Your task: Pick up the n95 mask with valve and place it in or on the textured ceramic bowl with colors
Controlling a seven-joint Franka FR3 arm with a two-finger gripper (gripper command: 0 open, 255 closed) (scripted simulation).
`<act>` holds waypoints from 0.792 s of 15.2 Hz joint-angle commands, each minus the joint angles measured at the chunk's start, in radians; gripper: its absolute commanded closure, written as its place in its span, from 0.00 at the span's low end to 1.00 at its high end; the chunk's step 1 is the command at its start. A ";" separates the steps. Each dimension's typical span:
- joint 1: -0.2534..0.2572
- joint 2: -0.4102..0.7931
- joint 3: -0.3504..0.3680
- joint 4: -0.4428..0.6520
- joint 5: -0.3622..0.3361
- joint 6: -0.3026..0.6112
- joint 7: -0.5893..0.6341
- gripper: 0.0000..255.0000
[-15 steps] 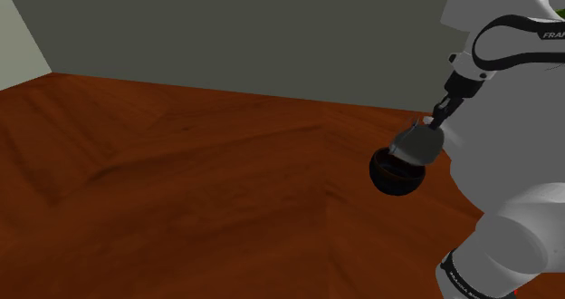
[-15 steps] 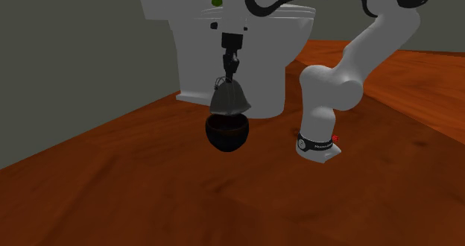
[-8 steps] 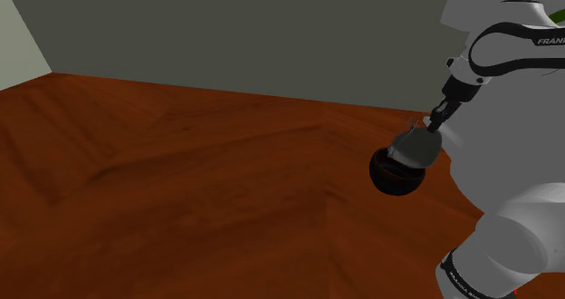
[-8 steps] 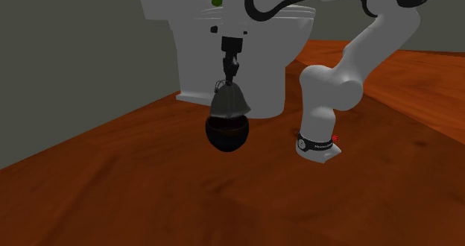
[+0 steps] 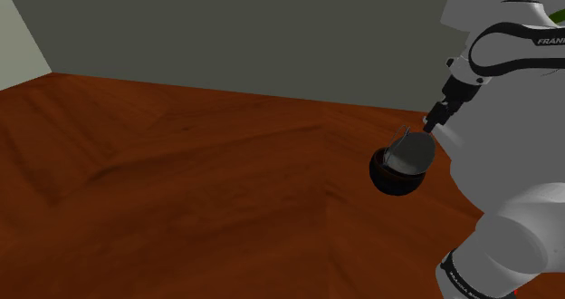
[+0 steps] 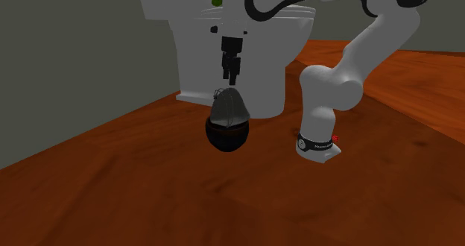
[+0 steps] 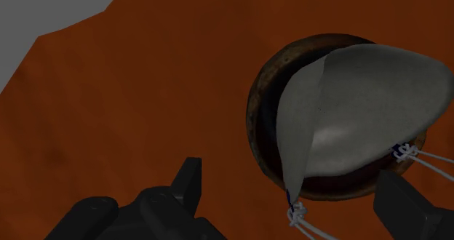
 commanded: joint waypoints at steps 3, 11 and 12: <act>0.005 -0.020 0.023 0.087 0.018 -0.108 -0.003 0.00; 0.006 -0.023 0.029 0.112 0.022 -0.135 -0.004 0.00; 0.006 -0.023 0.029 0.112 0.022 -0.134 -0.003 0.00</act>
